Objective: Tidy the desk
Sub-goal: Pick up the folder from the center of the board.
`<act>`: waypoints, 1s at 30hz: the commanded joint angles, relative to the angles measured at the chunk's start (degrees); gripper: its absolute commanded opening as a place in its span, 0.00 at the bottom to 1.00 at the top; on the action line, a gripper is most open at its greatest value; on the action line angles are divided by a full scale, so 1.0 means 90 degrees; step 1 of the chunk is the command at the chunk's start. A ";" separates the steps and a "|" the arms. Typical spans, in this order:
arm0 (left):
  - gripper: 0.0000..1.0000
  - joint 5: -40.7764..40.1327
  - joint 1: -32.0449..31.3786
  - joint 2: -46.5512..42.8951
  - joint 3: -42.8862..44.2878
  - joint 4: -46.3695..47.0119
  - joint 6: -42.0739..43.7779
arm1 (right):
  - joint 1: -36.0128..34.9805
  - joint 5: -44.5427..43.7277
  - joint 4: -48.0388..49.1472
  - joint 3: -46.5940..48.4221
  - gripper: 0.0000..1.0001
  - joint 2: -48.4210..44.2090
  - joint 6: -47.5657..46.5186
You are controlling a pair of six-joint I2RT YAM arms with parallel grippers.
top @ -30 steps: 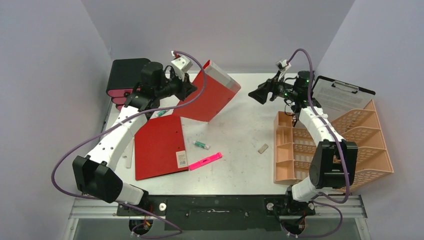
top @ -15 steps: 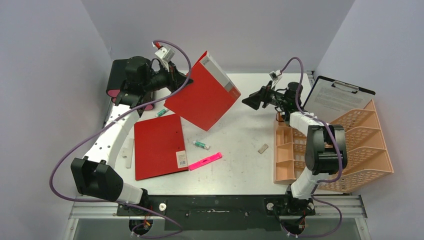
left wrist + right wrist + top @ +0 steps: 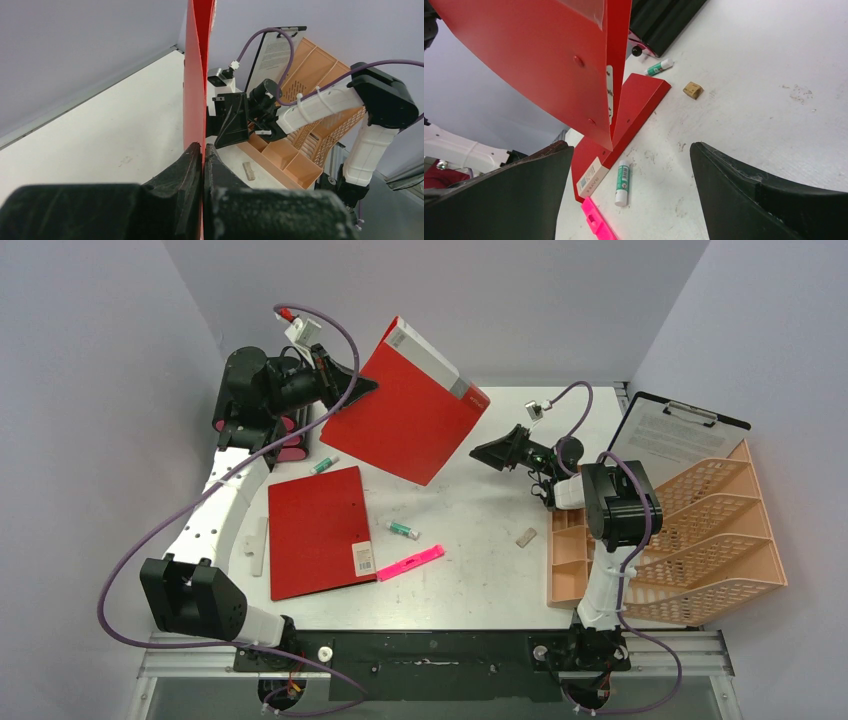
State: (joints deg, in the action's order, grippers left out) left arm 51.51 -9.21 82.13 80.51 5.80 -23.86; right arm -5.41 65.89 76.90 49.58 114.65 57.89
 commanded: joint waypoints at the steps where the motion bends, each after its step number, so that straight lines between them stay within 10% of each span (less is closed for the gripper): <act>1: 0.00 0.0344 0.0037 -0.0203 0.0168 0.1057 -0.0546 | -0.0157 -0.0055 0.2828 0.0142 0.91 0.0042 0.0577; 21: 0.00 0.0577 0.0400 -0.0329 -0.0322 0.2282 -0.1522 | -0.1004 -0.0094 0.2784 0.0282 1.00 -0.0948 0.0322; 30: 0.00 0.0566 0.0529 -0.0440 -0.0517 0.2511 -0.1663 | -0.1058 -0.0169 0.2783 0.0392 0.51 -0.1393 0.0602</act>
State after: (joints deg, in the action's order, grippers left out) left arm 56.36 -4.80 80.44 76.07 23.35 -37.47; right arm -13.98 65.08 83.59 51.44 106.69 63.26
